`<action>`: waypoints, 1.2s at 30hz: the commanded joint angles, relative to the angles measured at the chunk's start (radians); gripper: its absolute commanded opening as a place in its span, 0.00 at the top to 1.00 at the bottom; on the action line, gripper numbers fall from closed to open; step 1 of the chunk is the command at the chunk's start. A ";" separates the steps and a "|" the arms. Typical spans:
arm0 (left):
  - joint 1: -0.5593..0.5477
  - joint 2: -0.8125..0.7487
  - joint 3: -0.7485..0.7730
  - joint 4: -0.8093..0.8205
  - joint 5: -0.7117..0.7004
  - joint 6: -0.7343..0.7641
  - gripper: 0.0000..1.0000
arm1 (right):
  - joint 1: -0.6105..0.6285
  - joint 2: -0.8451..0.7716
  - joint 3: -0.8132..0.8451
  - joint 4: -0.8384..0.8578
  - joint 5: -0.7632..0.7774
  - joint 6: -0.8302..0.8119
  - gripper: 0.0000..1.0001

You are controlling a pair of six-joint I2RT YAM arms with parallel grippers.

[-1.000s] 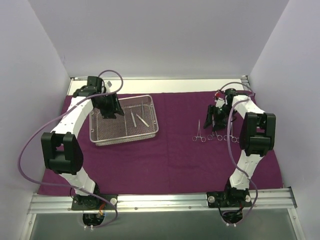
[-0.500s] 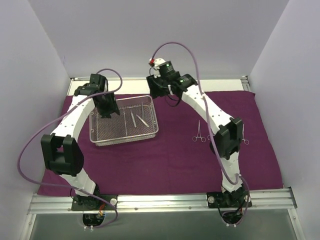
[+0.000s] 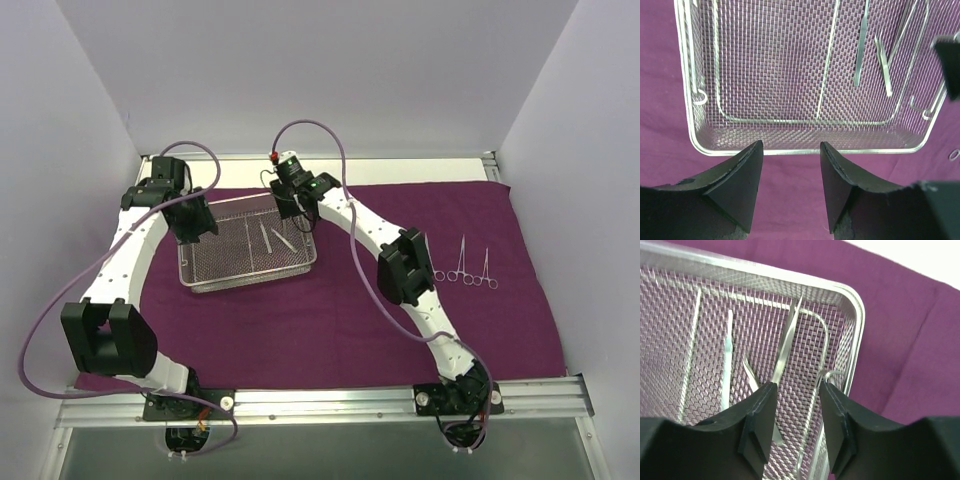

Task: Open and lay out the surgical kit
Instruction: Pick up the medical item from the container.

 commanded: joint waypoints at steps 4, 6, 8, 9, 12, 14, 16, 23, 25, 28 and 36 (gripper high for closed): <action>0.003 -0.084 -0.056 0.028 0.047 -0.004 0.42 | 0.019 0.071 0.083 0.051 0.085 0.095 0.66; 0.003 -0.090 -0.068 0.030 0.050 -0.004 0.42 | 0.028 0.053 0.045 0.092 0.101 0.099 0.67; 0.003 -0.099 -0.076 0.036 0.051 -0.003 0.42 | 0.034 0.033 -0.001 0.122 0.099 0.098 0.67; 0.003 -0.101 -0.079 0.037 0.051 -0.003 0.42 | 0.039 0.030 -0.006 0.128 0.104 0.093 0.66; 0.003 -0.099 -0.088 0.040 0.059 0.000 0.43 | 0.037 0.063 0.019 0.114 0.082 0.113 0.66; 0.003 -0.098 -0.087 0.043 0.065 0.000 0.43 | 0.040 0.089 0.034 0.111 0.078 0.118 0.66; 0.003 -0.098 -0.082 0.045 0.067 0.000 0.43 | 0.042 0.114 0.034 0.112 0.068 0.132 0.65; 0.003 -0.111 -0.088 0.047 0.079 0.000 0.43 | 0.043 0.181 0.066 0.126 0.088 0.132 0.64; 0.002 -0.114 -0.098 0.050 0.079 -0.001 0.43 | 0.045 0.204 0.085 0.122 0.091 0.129 0.64; 0.003 -0.116 -0.104 0.053 0.083 -0.001 0.43 | 0.045 0.226 0.091 0.119 0.082 0.122 0.66; 0.003 -0.104 -0.093 0.042 0.087 0.007 0.43 | 0.048 0.169 0.046 0.114 0.036 0.130 0.98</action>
